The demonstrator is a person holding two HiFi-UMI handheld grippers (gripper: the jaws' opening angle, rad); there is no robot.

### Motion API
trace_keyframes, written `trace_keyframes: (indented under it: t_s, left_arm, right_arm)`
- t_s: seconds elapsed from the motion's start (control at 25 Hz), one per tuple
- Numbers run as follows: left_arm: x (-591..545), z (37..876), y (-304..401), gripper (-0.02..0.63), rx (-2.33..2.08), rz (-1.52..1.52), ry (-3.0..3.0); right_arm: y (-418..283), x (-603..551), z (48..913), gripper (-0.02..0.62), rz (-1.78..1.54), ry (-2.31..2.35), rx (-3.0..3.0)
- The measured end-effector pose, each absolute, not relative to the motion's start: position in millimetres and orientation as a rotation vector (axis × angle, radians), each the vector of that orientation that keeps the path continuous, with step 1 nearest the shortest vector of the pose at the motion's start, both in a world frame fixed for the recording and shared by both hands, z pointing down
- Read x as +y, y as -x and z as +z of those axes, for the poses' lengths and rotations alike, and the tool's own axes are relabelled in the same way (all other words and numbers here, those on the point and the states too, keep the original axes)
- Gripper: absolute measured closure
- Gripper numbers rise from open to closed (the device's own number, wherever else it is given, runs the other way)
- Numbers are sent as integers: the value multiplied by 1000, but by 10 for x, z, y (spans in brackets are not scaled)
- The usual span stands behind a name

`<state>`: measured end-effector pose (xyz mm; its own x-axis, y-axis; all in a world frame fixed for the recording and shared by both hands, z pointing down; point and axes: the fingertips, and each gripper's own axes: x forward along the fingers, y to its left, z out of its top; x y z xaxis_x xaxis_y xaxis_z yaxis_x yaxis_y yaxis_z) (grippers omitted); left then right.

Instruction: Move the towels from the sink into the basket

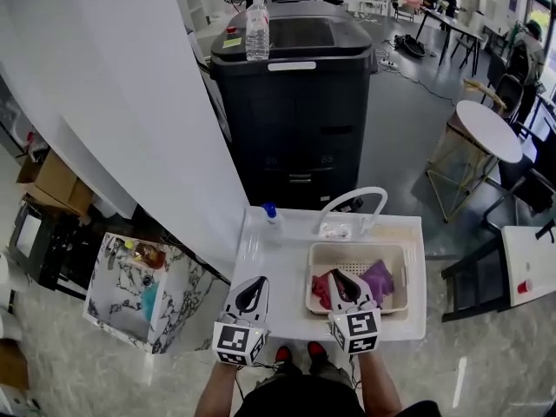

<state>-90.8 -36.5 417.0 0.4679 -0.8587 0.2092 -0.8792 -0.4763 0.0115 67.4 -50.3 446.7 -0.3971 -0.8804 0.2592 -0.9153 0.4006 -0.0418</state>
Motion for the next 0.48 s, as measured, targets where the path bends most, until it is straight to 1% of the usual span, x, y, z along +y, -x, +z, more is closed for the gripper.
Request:
trace_keyframes:
  t_s: [0.48]
  left_arm:
    - [-327,4079,1040,598,-1554,253,-2603]
  right_arm:
    - [-508,-451,4379,554,215,-1575,-2480]
